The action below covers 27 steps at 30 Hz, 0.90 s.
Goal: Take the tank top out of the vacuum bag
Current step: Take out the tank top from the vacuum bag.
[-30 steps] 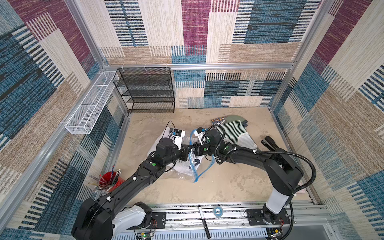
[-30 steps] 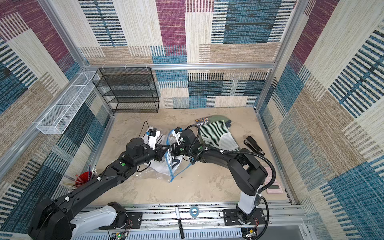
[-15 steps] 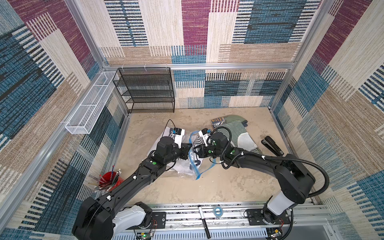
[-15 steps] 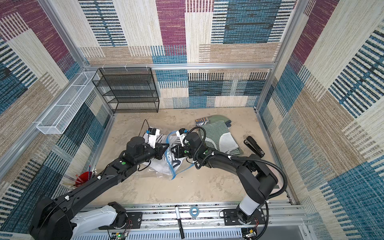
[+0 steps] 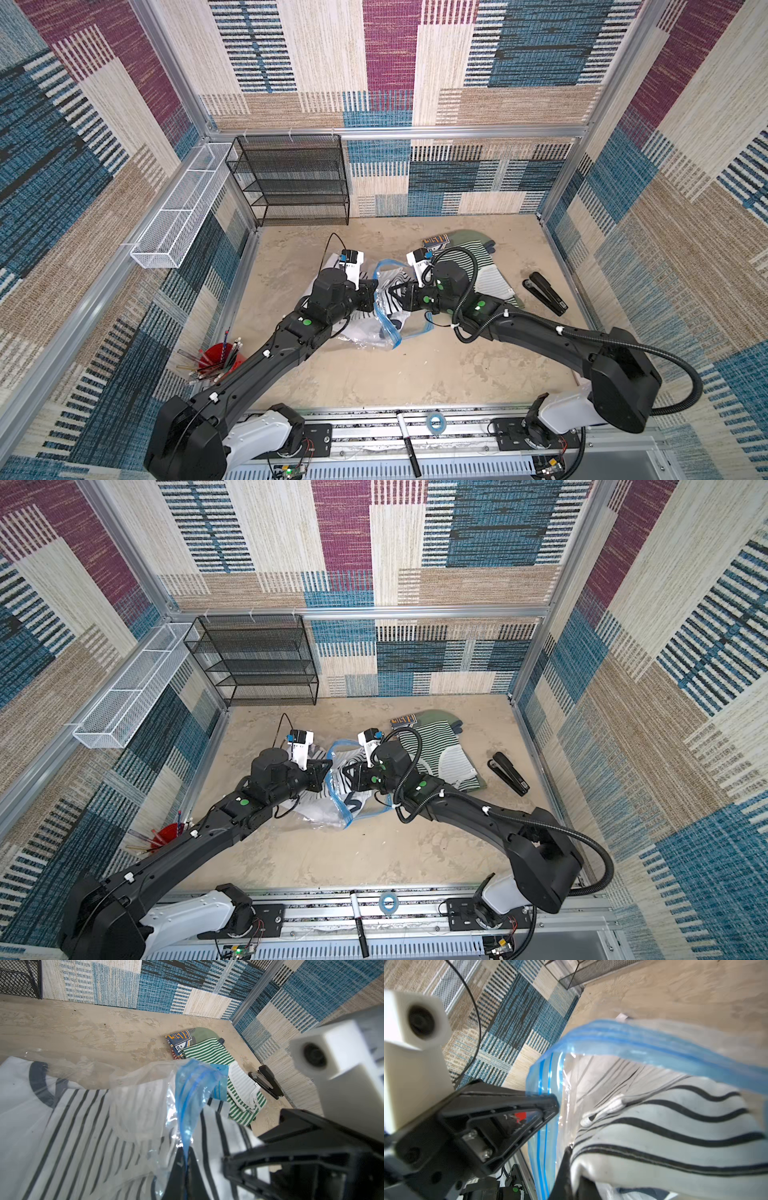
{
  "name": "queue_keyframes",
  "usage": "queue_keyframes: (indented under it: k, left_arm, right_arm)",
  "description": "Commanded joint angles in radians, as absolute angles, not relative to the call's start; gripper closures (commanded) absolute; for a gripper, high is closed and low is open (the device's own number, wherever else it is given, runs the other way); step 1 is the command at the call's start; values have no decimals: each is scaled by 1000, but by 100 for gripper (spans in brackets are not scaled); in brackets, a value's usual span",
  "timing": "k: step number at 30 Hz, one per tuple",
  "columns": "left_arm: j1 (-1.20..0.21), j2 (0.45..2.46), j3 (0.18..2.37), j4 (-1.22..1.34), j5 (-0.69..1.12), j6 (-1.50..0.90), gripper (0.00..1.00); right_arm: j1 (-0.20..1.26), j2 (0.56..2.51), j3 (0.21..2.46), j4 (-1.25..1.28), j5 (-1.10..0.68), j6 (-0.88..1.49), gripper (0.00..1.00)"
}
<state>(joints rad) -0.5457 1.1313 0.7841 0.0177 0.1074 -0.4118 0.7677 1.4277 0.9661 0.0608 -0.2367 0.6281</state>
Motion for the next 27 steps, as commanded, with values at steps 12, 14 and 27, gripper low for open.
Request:
queue_keyframes:
  k: [12,14,27]
  left_arm:
    - [-547,1100,742,-27,144,-366,100]
    - [-547,1101,746,-43,120,-346,100]
    - [-547,1129,759,-18,87,-334,100]
  right_arm:
    - [641,999,534,-133,-195,787,100]
    - [638,978,518,-120,-218,797,100]
    - [600,983,432,-123,-331,781,100]
